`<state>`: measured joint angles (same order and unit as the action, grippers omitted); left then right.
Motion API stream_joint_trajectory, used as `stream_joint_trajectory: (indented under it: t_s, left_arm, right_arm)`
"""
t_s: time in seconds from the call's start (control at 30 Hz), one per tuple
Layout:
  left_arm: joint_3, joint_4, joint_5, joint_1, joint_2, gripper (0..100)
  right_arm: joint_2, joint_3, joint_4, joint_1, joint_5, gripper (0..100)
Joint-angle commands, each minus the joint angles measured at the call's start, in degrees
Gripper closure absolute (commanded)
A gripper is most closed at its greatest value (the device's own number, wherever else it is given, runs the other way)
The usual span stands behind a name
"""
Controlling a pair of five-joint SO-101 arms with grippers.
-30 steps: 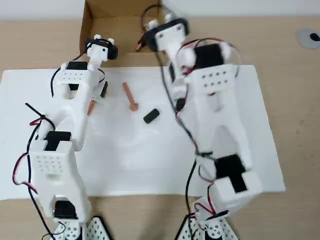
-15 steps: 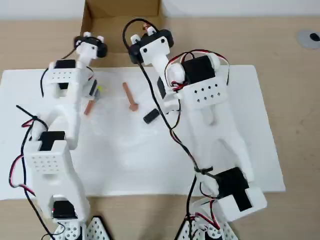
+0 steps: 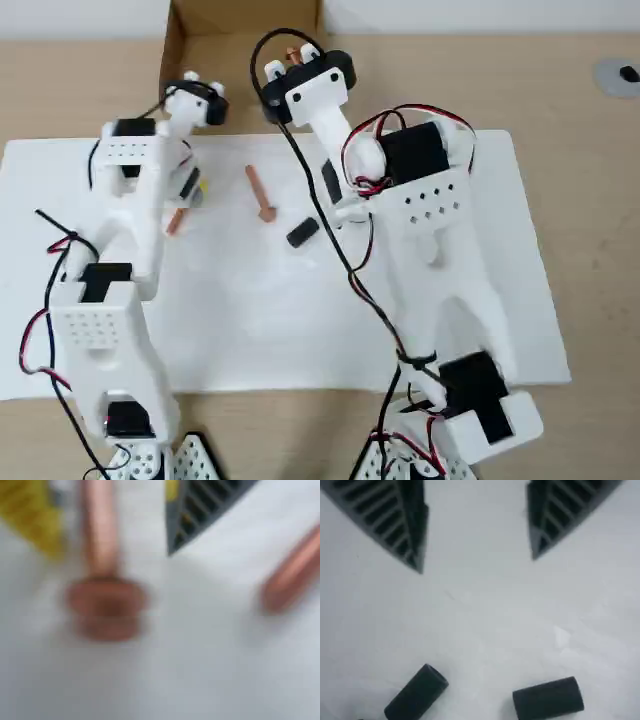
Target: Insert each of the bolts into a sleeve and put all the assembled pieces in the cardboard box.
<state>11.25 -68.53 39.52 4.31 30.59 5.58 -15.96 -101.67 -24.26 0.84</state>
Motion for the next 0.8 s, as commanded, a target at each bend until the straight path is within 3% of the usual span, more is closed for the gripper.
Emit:
stream_joint_trajectory:
  t_s: [0.0, 0.3, 0.63, 0.77]
  left_arm:
    - [-0.35, -2.90, 0.53, -0.09, 0.66, 99]
    - [3.08, -8.62, -0.70, 1.41, -0.04, 99]
    - [40.88, -31.12, -12.04, -3.08, -0.04, 99]
    - [50.90, -32.09, -18.55, -4.40, -1.10, 99]
  right_arm:
    - [2.86, 0.13, -0.35, -0.22, 0.18, 82.8]
    - [2.51, 0.13, -0.18, -0.31, 0.09, 82.8]
    - [-1.89, 13.49, 8.26, -1.01, 0.44, 82.8]
    - [-5.67, 14.90, 11.78, -1.19, 0.53, 82.8]
